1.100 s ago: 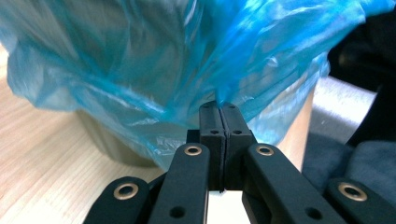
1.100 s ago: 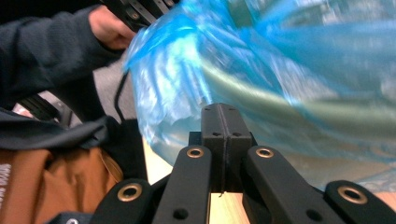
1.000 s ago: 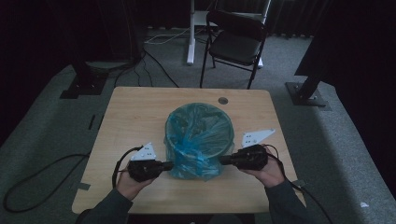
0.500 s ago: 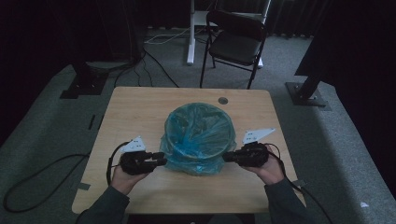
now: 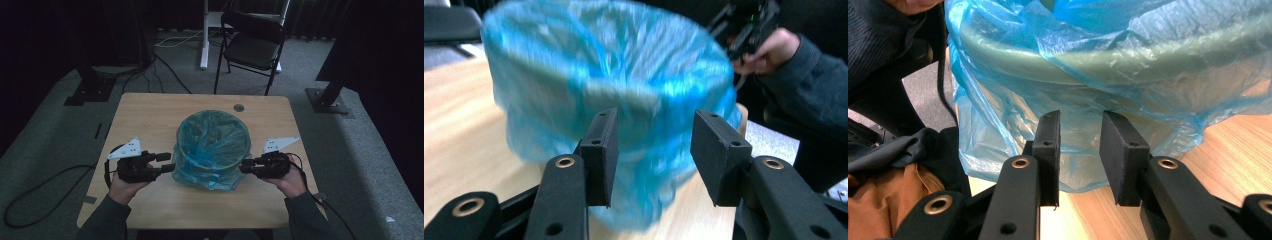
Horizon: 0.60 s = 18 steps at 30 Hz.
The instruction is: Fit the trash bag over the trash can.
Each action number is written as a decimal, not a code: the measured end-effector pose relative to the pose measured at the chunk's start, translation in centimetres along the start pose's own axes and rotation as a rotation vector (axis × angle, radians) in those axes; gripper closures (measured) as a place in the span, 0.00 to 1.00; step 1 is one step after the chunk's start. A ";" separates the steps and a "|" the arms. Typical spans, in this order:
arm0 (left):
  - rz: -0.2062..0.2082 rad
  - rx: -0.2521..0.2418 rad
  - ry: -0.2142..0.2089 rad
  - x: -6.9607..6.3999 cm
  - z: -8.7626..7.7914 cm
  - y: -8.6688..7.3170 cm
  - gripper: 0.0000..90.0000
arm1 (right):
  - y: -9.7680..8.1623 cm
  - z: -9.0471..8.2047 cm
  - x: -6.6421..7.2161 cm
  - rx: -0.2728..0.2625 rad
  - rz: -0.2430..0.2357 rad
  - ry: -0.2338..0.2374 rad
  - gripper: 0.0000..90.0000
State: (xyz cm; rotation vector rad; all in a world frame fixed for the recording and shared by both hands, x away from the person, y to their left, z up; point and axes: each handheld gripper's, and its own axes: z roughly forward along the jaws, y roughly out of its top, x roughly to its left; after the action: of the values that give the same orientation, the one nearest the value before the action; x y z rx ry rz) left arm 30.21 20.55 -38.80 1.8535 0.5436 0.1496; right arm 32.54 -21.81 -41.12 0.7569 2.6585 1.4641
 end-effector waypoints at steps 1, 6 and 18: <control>0.005 -0.004 -0.003 0.1 0.2 0.6 0.60 | 0.0 -0.1 0.0 -0.002 0.000 -0.003 0.76; 0.035 0.016 -0.013 0.8 1.9 3.3 0.61 | 0.0 -0.3 -0.1 -0.017 0.007 -0.007 0.75; 0.135 0.158 -0.023 1.5 8.7 9.3 0.62 | -0.1 -0.4 0.0 -0.029 0.009 -0.007 0.72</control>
State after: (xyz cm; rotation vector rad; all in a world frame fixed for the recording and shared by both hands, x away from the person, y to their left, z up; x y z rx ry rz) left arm 37.43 11.35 -33.53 2.0447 0.4239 0.1792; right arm 32.45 -22.16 -41.01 0.7708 2.6258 1.4963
